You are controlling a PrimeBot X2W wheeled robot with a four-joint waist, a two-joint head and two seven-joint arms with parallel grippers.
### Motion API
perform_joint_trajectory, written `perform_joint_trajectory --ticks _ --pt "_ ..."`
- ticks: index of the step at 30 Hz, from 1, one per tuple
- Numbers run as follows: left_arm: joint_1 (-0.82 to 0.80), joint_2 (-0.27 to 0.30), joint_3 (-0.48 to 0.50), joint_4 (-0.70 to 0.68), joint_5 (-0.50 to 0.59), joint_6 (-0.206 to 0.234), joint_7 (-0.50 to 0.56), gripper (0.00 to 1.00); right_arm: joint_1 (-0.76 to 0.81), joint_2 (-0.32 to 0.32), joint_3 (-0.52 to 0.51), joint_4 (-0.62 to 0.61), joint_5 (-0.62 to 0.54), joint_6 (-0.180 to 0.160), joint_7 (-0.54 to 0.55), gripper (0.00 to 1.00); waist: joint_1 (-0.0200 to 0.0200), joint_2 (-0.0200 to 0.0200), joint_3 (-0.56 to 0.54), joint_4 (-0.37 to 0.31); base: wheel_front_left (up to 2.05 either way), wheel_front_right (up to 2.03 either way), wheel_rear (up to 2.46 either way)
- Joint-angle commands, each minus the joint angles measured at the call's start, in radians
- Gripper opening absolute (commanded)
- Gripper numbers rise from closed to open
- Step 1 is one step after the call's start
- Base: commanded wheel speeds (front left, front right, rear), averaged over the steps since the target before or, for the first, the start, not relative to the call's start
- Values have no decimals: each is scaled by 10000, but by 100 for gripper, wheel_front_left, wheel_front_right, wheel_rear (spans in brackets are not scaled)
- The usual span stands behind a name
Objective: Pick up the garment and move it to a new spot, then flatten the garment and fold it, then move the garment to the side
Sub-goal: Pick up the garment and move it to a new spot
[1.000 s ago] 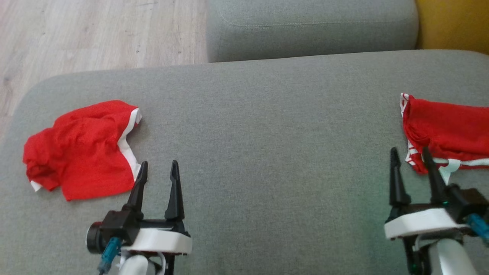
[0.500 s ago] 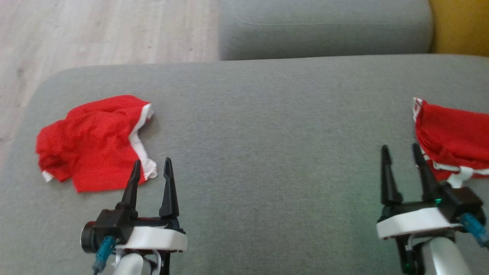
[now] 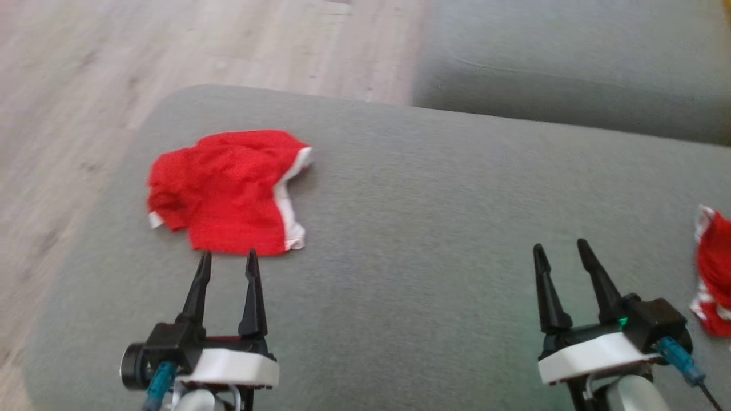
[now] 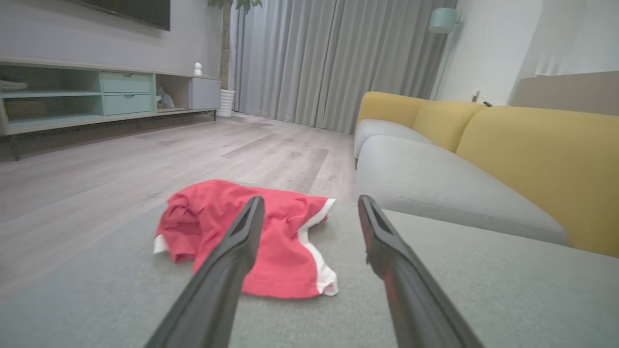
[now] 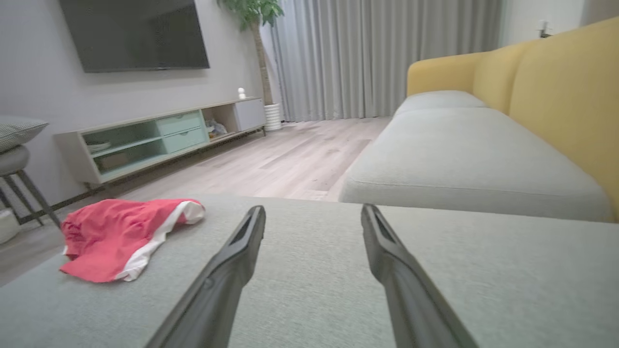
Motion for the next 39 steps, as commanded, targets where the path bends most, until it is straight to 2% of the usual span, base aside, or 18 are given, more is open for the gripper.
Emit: perform_joint_trajectory --ticks 1,9,15,19,24,29,34,37,39 --pt "-223 33 371 -275 101 -8 -63 100 -195 -46 304 -338 59 -9 -108 100 0 -1 -168 482 0 0 0" --pt "-116 33 457 -170 283 -131 -63 100 54 -45 613 -281 -33 -9 -108 100 0 -1 -361 1449 0 0 0" --pt "-82 33 508 62 412 -252 -63 100 17 -45 682 -295 -5 -9 -108 100 0 -1 -298 1592 0 0 0" --pt "-330 33 599 233 530 -427 -63 100 -109 -45 645 -307 -101 -9 -108 100 0 -1 17 1388 0 0 0" --pt "-1418 181 280 1189 853 -990 -39 100 -350 -45 432 -347 -487 -9 -108 100 0 -1 792 1045 0 0 0" --pt "-3176 380 -434 2754 987 -1472 872 100 -697 -45 211 -412 -838 -9 -108 100 0 -1 1592 610 0 0 0" --pt "-4642 454 -889 4003 873 -1624 1748 100 -1001 -45 195 -452 -1108 -9 -108 100 0 -1 2263 179 0 0 0" --pt "-5339 407 -1172 5076 356 -1681 2558 100 -1130 -45 136 -435 -1030 -9 -108 100 0 -1 2584 -94 0 0 0" --pt "-5463 426 -1225 5324 251 -1686 2717 100 -1173 -45 165 -435 -1029 -9 -108 100 0 -1 2649 -162 0 0 0"
